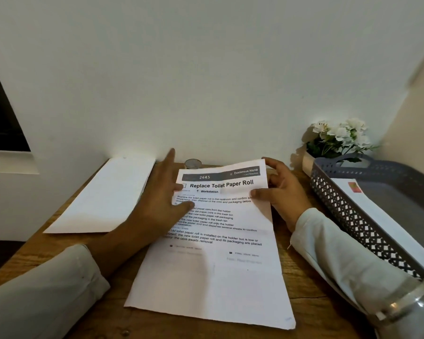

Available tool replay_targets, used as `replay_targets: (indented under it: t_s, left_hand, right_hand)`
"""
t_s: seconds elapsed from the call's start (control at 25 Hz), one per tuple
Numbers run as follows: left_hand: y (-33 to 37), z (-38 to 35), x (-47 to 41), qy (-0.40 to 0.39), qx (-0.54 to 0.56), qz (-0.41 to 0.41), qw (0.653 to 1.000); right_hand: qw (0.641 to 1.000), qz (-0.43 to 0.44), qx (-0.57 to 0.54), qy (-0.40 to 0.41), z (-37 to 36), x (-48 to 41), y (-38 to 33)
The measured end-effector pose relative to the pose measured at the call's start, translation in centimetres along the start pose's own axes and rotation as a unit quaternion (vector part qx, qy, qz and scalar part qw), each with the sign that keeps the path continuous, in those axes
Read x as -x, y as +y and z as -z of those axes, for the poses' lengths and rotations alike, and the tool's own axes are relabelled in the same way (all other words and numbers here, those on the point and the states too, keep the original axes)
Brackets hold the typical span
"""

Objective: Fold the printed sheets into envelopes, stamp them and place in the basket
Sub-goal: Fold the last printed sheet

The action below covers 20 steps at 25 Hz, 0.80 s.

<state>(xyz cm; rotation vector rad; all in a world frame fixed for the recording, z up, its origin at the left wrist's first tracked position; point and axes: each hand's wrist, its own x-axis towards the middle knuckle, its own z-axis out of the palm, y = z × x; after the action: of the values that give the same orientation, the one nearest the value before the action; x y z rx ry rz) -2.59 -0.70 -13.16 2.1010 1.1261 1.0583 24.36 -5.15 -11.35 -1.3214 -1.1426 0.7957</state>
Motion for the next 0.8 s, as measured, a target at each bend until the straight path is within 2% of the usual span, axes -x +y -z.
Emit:
replay_targets:
  t_s: [0.2,0.28,0.4,0.48,0.56,0.68,0.8]
  left_hand:
    - [-0.4,0.0,-0.1,0.043,0.028,-0.004,0.999]
    - [-0.1,0.0,0.1,0.048,0.034,-0.022,0.998]
    - [0.2,0.1,0.2,0.056,-0.022,-0.076,0.995]
    - [0.5,-0.1,0.3,0.04,-0.073,-0.088,0.993]
    - [0.5,-0.1,0.4,0.012,-0.109,-0.104,0.989]
    - [0.8,0.0,0.4,-0.067,-0.15,-0.098,0.982]
    - [1.3,-0.2,0.8,-0.103,-0.201,-0.093,0.97]
  right_hand:
    - [0.999,0.04,-0.014,-0.028,-0.2,0.4,-0.1]
    - [0.998,0.047,0.032,-0.024,-0.3,0.2,0.0]
    - [0.985,0.077,0.154,0.014,-0.2,0.2,-0.3]
    - [0.946,0.105,0.302,0.043,0.2,0.4,-0.4]
    - [0.898,0.13,0.421,0.0,0.5,0.4,-0.2]
    - [0.858,0.096,0.494,-0.102,0.5,0.7,-0.3]
    - [0.849,0.077,0.5,-0.152,0.1,1.7,-1.0]
